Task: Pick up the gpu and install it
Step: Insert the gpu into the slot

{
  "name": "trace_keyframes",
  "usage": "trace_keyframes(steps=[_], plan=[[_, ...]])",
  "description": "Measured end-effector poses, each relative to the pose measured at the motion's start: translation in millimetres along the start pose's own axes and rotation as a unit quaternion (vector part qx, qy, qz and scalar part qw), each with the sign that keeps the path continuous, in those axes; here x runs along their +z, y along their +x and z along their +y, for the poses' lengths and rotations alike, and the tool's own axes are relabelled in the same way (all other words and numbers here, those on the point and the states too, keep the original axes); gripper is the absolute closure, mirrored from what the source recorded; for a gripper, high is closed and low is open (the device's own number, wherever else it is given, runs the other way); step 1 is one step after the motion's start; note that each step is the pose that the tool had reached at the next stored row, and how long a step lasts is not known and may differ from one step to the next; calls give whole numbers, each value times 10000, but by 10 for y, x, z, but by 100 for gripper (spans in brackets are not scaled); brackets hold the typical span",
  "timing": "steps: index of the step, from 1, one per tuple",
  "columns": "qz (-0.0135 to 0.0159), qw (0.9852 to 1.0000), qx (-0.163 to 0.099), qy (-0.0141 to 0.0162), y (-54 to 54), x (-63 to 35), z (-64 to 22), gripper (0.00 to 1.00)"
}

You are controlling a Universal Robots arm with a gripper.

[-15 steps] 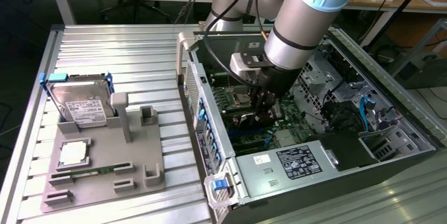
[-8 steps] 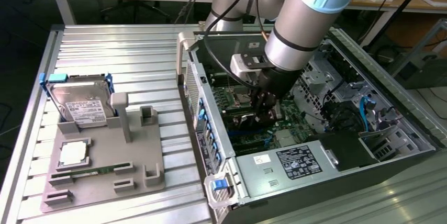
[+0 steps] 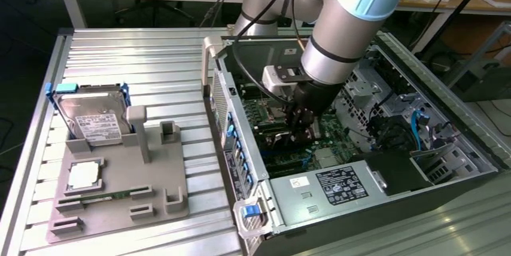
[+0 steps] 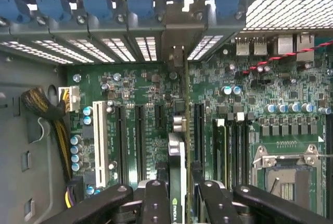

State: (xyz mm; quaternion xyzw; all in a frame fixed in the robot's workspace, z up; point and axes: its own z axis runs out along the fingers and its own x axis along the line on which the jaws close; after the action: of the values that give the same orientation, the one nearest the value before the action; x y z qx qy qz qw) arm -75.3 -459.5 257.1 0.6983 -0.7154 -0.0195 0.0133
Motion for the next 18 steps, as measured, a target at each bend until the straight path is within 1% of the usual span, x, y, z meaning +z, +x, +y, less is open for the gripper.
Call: trace_keyframes(steps=[6,14,15,16,17,18], plan=[[-2,10000,5,1,1,101,1,73],[-6,10000,7,2,0,113,4,72],[-6,10000,7,2,0,113,4,66],[-3,10000,7,1,0,111,4,66],[-3,10000,6,1,1,110,3,60],[-2,10000,6,1,1,110,3,60]])
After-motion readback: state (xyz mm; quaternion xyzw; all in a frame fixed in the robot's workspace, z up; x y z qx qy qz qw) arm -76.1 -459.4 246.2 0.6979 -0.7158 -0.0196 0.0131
